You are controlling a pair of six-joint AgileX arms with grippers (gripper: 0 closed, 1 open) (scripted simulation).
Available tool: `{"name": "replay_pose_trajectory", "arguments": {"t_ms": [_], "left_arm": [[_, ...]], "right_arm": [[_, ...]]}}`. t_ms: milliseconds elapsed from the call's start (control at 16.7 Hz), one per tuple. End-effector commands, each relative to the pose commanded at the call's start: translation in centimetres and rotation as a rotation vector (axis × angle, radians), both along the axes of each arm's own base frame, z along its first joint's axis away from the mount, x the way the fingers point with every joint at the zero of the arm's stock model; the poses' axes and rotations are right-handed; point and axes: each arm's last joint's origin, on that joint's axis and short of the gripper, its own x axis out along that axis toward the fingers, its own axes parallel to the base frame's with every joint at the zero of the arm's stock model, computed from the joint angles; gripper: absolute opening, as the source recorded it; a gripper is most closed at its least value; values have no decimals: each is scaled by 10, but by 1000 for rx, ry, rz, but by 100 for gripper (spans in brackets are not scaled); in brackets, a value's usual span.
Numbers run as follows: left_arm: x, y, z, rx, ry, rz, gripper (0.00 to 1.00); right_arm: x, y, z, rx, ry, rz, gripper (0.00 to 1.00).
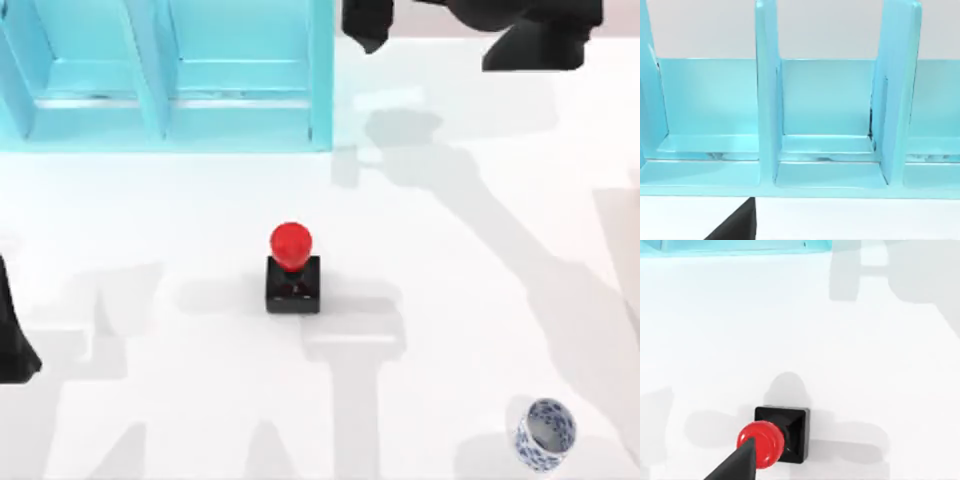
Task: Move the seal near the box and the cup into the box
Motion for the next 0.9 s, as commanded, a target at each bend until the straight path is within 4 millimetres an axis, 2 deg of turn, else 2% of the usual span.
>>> {"name": "replay_pose_trajectory", "arguments": {"t_ms": [180, 420, 660, 900], "left_arm": [[0, 0, 0, 0, 0, 0, 100], [0, 0, 0, 0, 0, 0, 100], [0, 0, 0, 0, 0, 0, 100], [0, 0, 0, 0, 0, 0, 100]], "right_arm": [[18, 53, -35, -60, 135, 1, 100], [20, 105, -87, -144, 267, -6, 100], [13, 131, -123, -205, 340, -14, 100], [11, 136, -131, -219, 354, -16, 100]]}}
